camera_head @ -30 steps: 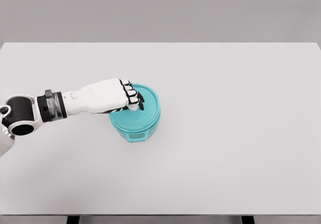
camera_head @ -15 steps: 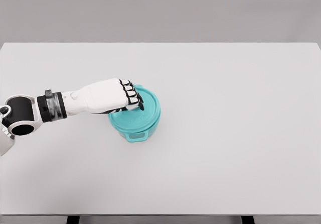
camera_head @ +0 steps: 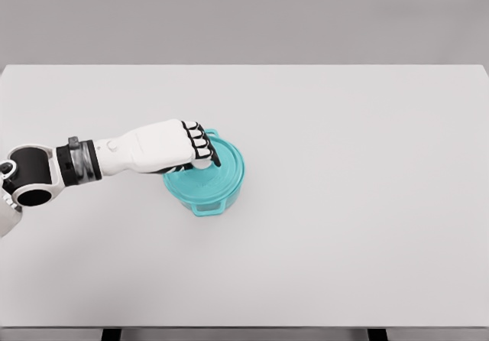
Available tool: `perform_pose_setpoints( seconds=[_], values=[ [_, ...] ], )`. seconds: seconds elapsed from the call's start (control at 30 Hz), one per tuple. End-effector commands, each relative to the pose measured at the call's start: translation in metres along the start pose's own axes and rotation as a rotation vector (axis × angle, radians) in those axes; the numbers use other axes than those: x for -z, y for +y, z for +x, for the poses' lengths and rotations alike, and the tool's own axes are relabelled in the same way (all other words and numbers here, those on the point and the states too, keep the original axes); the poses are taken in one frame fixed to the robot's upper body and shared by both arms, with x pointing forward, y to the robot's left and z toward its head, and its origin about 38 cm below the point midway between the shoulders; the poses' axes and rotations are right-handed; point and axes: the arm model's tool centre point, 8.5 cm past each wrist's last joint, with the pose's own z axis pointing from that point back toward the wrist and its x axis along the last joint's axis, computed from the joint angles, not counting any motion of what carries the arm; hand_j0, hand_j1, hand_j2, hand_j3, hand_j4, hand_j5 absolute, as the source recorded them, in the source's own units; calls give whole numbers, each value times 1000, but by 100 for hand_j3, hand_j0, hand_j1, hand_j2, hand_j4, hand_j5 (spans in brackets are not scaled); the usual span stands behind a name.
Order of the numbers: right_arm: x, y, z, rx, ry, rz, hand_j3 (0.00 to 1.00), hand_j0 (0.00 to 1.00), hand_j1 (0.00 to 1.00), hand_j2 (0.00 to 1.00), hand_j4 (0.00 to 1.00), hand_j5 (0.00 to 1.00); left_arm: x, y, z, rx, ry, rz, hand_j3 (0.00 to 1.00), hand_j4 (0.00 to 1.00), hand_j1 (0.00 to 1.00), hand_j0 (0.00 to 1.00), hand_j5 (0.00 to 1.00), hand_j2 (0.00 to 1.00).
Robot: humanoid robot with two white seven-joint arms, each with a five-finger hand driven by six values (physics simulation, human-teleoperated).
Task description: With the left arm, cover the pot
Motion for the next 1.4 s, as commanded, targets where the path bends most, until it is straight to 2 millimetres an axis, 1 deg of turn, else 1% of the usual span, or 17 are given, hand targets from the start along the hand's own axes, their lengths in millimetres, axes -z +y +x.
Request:
perform_pose_setpoints(
  seconds=[0.0, 0.1, 0.17, 0.67, 0.9, 0.93, 0.97, 1.03, 1.1, 1.17, 1.23, 1.27, 1.3, 1.33, 1.37],
  values=[
    [0, 0, 0, 0, 0, 0, 100, 100, 100, 100, 100, 100, 0, 1, 0, -5, 1, 4, 72, 72, 72, 72, 72, 72],
    [0, 0, -1, 0, 1, 1, 100, 100, 100, 100, 100, 100, 0, 1, 0, -4, 1, 4, 72, 72, 72, 72, 72, 72],
    [0, 0, 0, 0, 0, 0, 100, 100, 100, 100, 100, 100, -1, 0, 0, -5, 2, 2, 75, 75, 75, 75, 75, 75],
    [0, 0, 0, 0, 0, 0, 100, 100, 100, 100, 100, 100, -5, 4, -3, 0, 11, 7, 76, 76, 76, 76, 76, 76],
    [0, 0, -1, 0, 1, 1, 100, 100, 100, 100, 100, 100, -4, 11, -3, 6, 6, 24, 81, 81, 81, 81, 81, 81],
    [0, 0, 0, 0, 0, 0, 100, 100, 100, 100, 100, 100, -6, 15, -5, 12, 13, 31, 81, 81, 81, 81, 81, 81],
    [0, 0, 0, 0, 0, 0, 100, 100, 100, 100, 100, 100, -7, 16, -6, 15, 17, 35, 84, 84, 84, 84, 84, 84],
    [0, 0, 0, 0, 0, 0, 100, 100, 100, 100, 100, 100, -10, 18, -8, 20, 25, 35, 85, 85, 85, 85, 85, 85],
    [0, 0, -1, 0, 1, 1, 100, 100, 100, 100, 100, 100, -17, 24, -13, 34, 45, 40, 91, 91, 91, 91, 91, 91],
    [0, 0, -1, 0, 1, 1, 100, 100, 100, 100, 100, 100, -29, 32, -22, 53, 78, 46, 98, 98, 98, 98, 98, 98],
    [0, 0, 0, 0, 0, 0, 100, 100, 100, 100, 100, 100, -48, 42, -34, 82, 128, 44, 100, 100, 100, 100, 100, 100],
    [0, 0, 0, 0, 0, 0, 100, 100, 100, 100, 100, 100, -63, 49, -42, 102, 165, 40, 100, 100, 100, 100, 100, 100],
    [0, 0, 0, 0, 0, 0, 100, 100, 100, 100, 100, 100, -73, 54, -47, 115, 191, 38, 100, 100, 100, 100, 100, 100],
    [0, 0, 0, 0, 0, 0, 100, 100, 100, 100, 100, 100, -90, 65, -57, 136, 236, 43, 100, 100, 100, 100, 100, 100],
    [0, 0, 0, 0, 0, 0, 100, 100, 100, 100, 100, 100, -101, 62, -62, 111, 267, 47, 100, 100, 100, 100, 100, 100]
  ],
)
